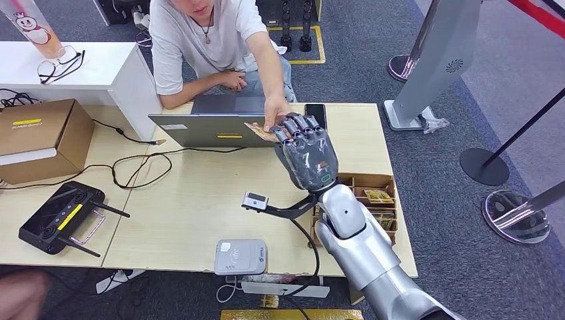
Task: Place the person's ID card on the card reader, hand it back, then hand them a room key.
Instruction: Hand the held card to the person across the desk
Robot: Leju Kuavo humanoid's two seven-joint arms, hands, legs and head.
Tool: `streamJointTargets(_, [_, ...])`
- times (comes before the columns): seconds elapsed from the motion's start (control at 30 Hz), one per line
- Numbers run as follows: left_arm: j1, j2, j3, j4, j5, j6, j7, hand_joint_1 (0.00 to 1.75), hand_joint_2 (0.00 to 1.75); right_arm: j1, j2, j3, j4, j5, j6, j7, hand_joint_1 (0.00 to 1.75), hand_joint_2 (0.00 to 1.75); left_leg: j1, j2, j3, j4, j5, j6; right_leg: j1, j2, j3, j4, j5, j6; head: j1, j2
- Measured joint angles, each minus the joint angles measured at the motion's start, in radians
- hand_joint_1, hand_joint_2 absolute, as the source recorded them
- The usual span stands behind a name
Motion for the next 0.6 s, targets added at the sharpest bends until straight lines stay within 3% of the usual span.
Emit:
streamJointTargets(0.07, [0.000, 0.000, 0.000, 0.000, 0.000, 0.000, 0.000, 0.00, 0.00, -0.001, 0.000, 0.002, 0.004, 0.006, 0.000, 0.002, 1.29, 1.75, 0.000, 0.000, 0.000, 0.000, 0.000, 0.000, 0.000, 0.000, 0.000, 0.000, 0.000, 0.000, 0.000, 0.000])
streamJointTargets(0.13, [0.000, 0.000, 0.000, 0.000, 0.000, 0.001, 0.000, 0.00, 0.00, -0.003, 0.000, 0.004, 0.007, 0.008, 0.000, 0.004, 1.29, 1.75, 0.000, 0.000, 0.000, 0.000, 0.000, 0.000, 0.000, 0.000, 0.000, 0.000, 0.000, 0.000, 0.000, 0.000])
streamJointTargets(0.17, [0.000, 0.000, 0.000, 0.000, 0.000, 0.001, 0.000, 0.00, 0.00, -0.004, 0.000, 0.004, 0.009, 0.008, 0.001, 0.004, 1.20, 1.75, 0.000, 0.000, 0.000, 0.000, 0.000, 0.000, 0.000, 0.000, 0.000, 0.000, 0.000, 0.000, 0.000, 0.000])
streamJointTargets(0.27, [0.000, 0.000, 0.000, 0.000, 0.000, 0.001, 0.000, 0.00, 0.00, -0.005, 0.000, 0.006, 0.012, 0.008, 0.002, 0.004, 0.23, 1.75, 0.000, 0.000, 0.000, 0.000, 0.000, 0.000, 0.000, 0.000, 0.000, 0.000, 0.000, 0.000, 0.000, 0.000])
streamJointTargets(0.3, [0.000, 0.000, 0.000, 0.000, 0.000, 0.001, 0.000, 0.00, 0.00, -0.005, 0.000, 0.006, 0.013, 0.008, 0.002, 0.005, 0.00, 1.75, 0.000, 0.000, 0.000, 0.000, 0.000, 0.000, 0.000, 0.000, 0.000, 0.000, 0.000, 0.000, 0.000, 0.000])
streamJointTargets(0.6, [0.000, 0.000, 0.000, 0.000, 0.000, 0.001, 0.000, 0.00, 0.00, -0.006, 0.000, 0.008, 0.014, 0.008, -0.003, 0.009, 0.00, 1.75, 0.000, 0.000, 0.000, 0.000, 0.000, 0.000, 0.000, 0.000, 0.000, 0.000, 0.000, 0.000, 0.000, 0.000])
